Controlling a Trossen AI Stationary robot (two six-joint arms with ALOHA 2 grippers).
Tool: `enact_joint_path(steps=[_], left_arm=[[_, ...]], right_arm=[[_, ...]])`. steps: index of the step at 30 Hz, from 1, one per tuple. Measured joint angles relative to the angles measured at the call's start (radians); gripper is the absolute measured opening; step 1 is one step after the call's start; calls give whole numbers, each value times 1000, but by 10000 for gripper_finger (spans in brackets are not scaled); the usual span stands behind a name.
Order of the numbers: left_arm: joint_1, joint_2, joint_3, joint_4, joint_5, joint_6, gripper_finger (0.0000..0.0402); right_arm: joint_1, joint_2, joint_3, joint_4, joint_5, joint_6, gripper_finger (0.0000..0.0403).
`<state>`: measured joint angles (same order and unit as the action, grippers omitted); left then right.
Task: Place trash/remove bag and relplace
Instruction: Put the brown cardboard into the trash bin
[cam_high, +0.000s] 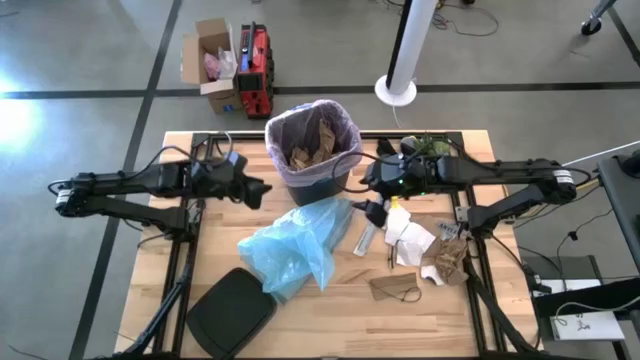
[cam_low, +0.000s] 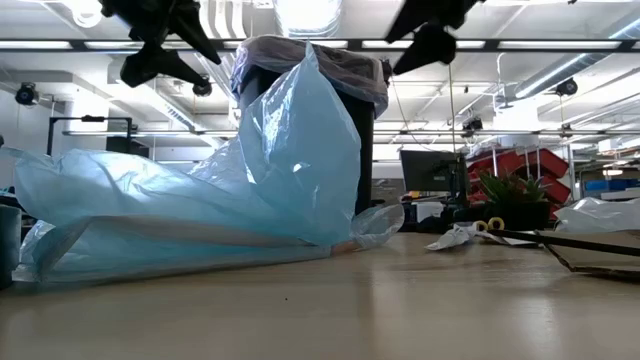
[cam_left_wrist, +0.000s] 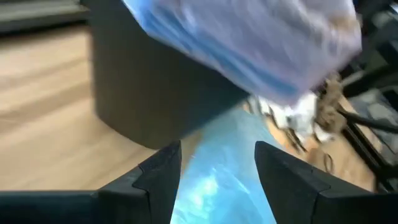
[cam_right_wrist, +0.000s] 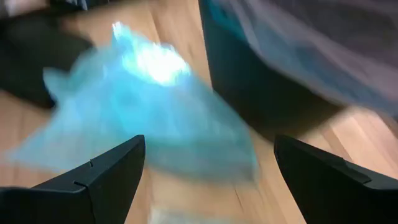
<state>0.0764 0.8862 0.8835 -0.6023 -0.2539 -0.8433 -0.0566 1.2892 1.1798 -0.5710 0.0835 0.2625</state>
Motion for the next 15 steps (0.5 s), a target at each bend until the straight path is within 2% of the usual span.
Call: enact_joint_path(steps=[3,6,10,13,15], left_arm=[[-54,6,-86,140,-22,-33,184],[-102,26,-200,404,-59,-80,178],[-135,75,-338,780,-144,-94,172],[-135,118,-391,943,-218,-114,171],[-135,133,-410,986,-267,-115,172]], right_arm=[[0,4,-108,252,83,66,341],[-1,29,-186,475,117,145,341],[0,85,-214,547,99,173,341],[0,105,-216,539,97,173,341],[0,98,-212,534,101,172,341]])
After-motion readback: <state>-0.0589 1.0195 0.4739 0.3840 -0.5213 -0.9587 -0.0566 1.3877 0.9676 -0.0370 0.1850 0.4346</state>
